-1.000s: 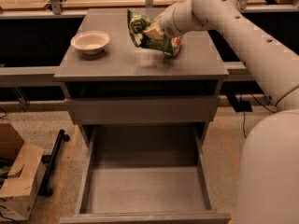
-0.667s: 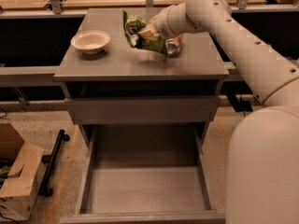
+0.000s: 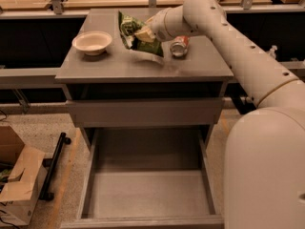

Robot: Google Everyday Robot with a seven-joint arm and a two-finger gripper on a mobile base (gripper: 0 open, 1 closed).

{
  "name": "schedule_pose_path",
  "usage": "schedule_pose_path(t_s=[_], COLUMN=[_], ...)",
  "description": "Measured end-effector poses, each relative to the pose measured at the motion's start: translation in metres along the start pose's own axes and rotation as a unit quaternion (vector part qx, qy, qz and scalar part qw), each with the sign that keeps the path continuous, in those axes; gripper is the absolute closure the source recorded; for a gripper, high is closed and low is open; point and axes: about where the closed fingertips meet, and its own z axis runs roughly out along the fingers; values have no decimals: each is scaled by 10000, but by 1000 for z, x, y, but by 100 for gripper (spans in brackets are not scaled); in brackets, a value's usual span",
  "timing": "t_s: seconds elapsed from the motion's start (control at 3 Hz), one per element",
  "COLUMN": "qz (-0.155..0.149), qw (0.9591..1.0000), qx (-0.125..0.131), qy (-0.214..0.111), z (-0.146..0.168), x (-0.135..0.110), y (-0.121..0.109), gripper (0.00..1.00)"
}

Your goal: Pick green jalapeno chip bag from middle drawer and place on counter

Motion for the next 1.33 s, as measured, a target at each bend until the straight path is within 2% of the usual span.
schedule_pose_path(t_s=[0.67, 1.0, 1.33], qz=[2, 3, 3], qw=[10000, 10000, 10000], qx=[-50, -71, -72], qy=[-4, -5, -5], z=[6, 8, 9], x=[0, 0, 0], y=[4, 6, 6], gripper=[11, 0, 0])
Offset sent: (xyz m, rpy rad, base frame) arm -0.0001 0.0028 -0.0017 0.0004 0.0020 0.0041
